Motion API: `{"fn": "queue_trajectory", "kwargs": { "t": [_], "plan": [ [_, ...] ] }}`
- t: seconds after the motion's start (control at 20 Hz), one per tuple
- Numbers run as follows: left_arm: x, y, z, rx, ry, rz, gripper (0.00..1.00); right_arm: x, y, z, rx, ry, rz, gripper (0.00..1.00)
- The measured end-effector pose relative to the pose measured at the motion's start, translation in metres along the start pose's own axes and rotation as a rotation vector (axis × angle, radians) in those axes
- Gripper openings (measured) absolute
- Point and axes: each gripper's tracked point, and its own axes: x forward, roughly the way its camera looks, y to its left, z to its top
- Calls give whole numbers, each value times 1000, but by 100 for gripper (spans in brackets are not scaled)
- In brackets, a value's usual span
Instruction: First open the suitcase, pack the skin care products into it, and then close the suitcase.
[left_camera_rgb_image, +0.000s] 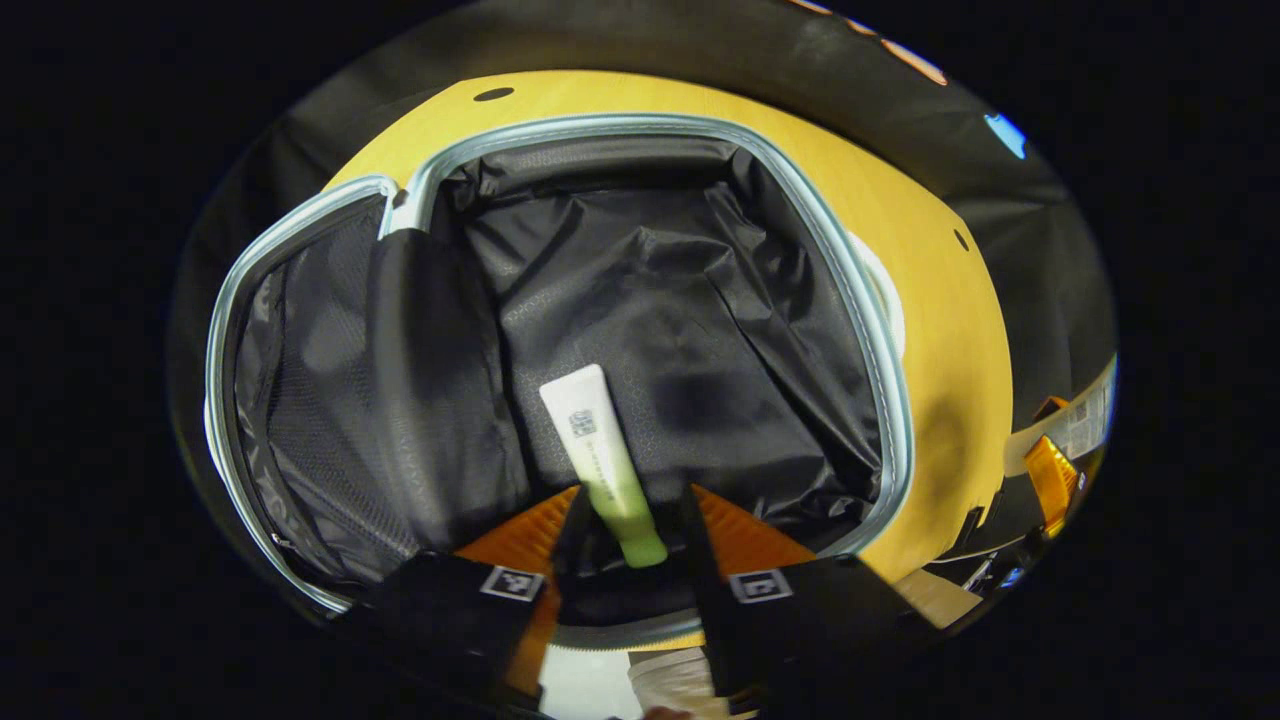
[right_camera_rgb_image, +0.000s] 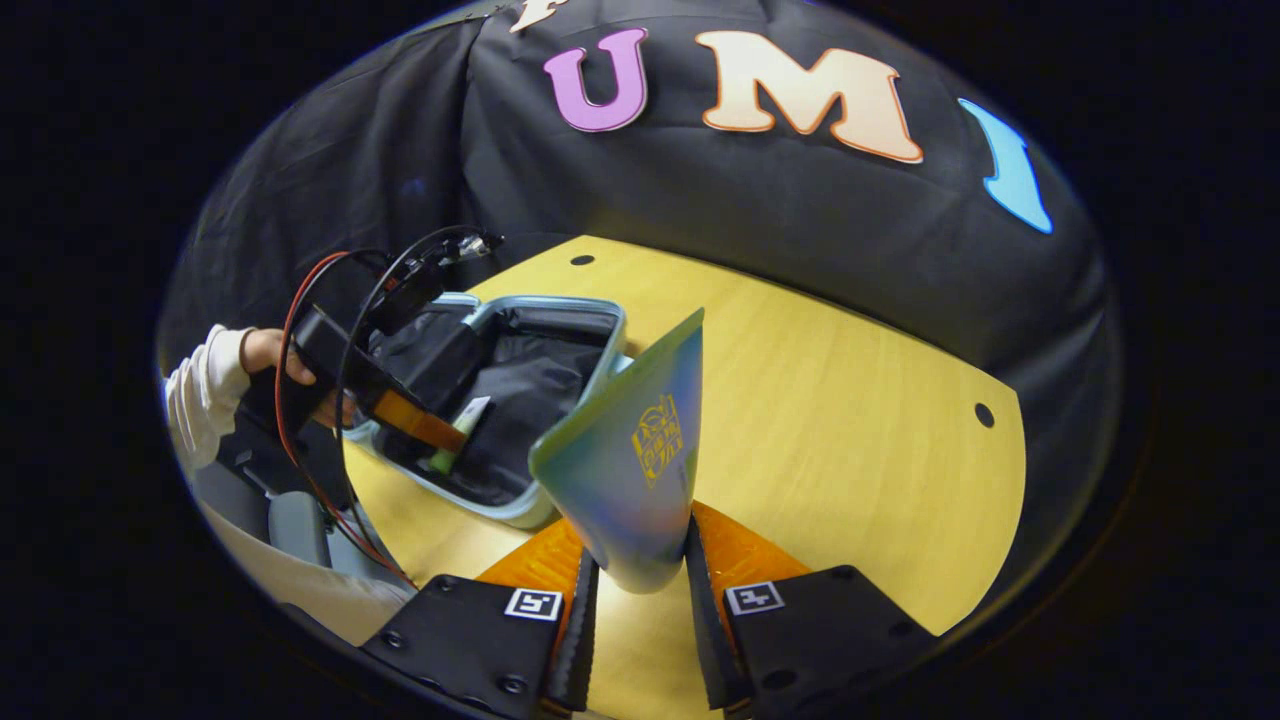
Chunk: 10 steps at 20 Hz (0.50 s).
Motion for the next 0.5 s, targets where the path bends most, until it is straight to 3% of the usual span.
{"fn": "queue_trajectory", "kwargs": {
  "t": [0.1,0.3,0.35,0.45,0.5],
  "plan": [
    [-16,3,1,0,-38,-14,75,17,21,17,-24,-6,34,45],
    [-53,16,-1,-18,-112,-35,84,56,64,32,-42,44,125,41],
    [-63,20,-2,-28,-130,-38,85,66,77,32,-24,66,153,45],
    [-85,39,-5,-56,-167,-29,88,86,95,28,-29,100,167,41],
    [-94,48,-7,-72,-183,-23,88,93,96,25,-54,113,161,45]
  ]
}}
